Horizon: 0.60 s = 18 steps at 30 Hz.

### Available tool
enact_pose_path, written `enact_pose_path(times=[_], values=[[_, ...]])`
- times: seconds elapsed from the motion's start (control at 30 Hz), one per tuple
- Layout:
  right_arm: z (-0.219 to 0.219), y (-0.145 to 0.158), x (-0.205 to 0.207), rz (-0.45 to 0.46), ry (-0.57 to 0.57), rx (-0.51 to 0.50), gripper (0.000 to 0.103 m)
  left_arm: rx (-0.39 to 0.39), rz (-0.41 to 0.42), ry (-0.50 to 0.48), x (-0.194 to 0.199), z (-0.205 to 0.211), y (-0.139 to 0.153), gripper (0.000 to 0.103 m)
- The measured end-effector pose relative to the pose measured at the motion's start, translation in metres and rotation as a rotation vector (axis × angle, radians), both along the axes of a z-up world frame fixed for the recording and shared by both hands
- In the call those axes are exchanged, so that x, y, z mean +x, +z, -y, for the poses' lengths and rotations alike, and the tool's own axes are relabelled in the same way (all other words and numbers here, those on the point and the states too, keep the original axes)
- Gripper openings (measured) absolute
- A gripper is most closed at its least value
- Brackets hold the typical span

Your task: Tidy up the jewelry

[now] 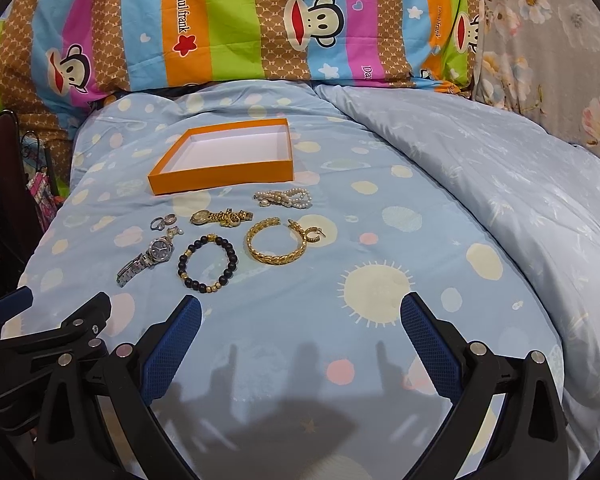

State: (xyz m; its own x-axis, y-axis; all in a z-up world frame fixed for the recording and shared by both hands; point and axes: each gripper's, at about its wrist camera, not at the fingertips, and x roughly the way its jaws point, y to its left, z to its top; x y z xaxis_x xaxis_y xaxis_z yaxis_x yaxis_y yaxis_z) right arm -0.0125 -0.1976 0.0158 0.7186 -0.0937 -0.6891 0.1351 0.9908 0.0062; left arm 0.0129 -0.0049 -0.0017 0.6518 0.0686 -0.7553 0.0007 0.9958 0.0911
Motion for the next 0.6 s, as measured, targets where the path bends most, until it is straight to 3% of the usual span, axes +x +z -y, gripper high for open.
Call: enact_pose_path(times=[0.6], values=[[-0.0005, -0.0004, 0.0026, -0.001, -0.003, 0.005, 0.098, 0.005, -0.003, 0.006, 0.0025, -0.0004, -0.0009, 0.098]])
